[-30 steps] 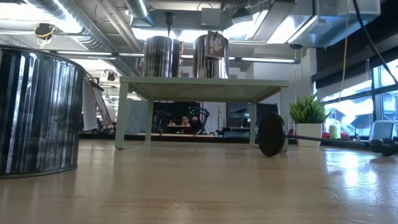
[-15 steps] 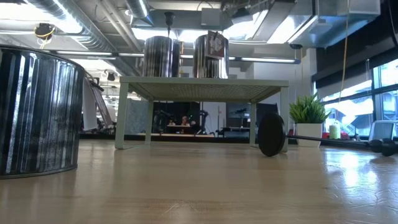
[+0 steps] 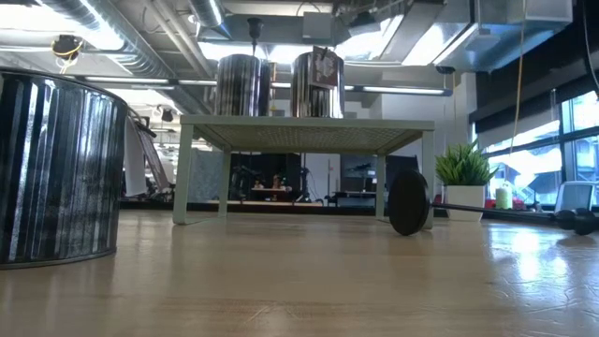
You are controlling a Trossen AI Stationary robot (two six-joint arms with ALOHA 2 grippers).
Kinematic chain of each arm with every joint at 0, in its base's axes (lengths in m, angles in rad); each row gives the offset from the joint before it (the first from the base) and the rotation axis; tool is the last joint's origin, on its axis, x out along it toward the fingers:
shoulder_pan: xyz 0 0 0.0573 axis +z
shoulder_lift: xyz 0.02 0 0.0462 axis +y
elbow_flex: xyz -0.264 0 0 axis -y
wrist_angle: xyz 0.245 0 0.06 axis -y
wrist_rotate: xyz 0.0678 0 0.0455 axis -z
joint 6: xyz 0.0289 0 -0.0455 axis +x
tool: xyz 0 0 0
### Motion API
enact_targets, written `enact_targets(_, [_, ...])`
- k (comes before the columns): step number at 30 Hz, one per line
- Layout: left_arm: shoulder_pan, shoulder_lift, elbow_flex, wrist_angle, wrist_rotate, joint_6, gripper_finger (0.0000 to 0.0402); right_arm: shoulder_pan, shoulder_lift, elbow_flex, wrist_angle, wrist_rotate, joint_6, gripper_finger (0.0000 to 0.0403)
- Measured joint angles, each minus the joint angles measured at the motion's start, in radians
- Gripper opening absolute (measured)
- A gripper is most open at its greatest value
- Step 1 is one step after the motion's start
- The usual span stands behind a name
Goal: Pick & Place candle stick holders
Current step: Put the top candle holder on the shelf aligned with the other candle holder
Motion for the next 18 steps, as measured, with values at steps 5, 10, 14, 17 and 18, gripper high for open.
enact_targets(5, [0.000, 0.000, 0.000, 0.000, 0.001, 0.000, 0.0002, -0.002, 0.001, -0.083, 0.002, -0.079, 0.009, 0.0098])
enact_targets(10, [0.000, 0.000, 0.000, 0.000, 0.003, 0.000, 0.0002, 0.000, 0.001, -0.130, 0.023, -0.089, -0.013, 0.0098])
enact_targets(14, [0.000, 0.000, 0.000, -0.001, 0.003, 0.003, 0.0002, 0.007, 0.001, -0.155, 0.060, -0.119, -0.013, 0.0098])
enact_targets(17, [0.000, 0.000, 0.000, -0.001, 0.003, 0.018, 0.0002, 0.011, 0.001, -0.180, 0.109, -0.157, 0.000, 0.0098])
enact_targets(18, [0.000, 0.000, 0.000, -0.001, 0.003, 0.018, 0.0002, 0.014, 0.001, -0.186, 0.122, -0.162, 0.007, 0.0099])
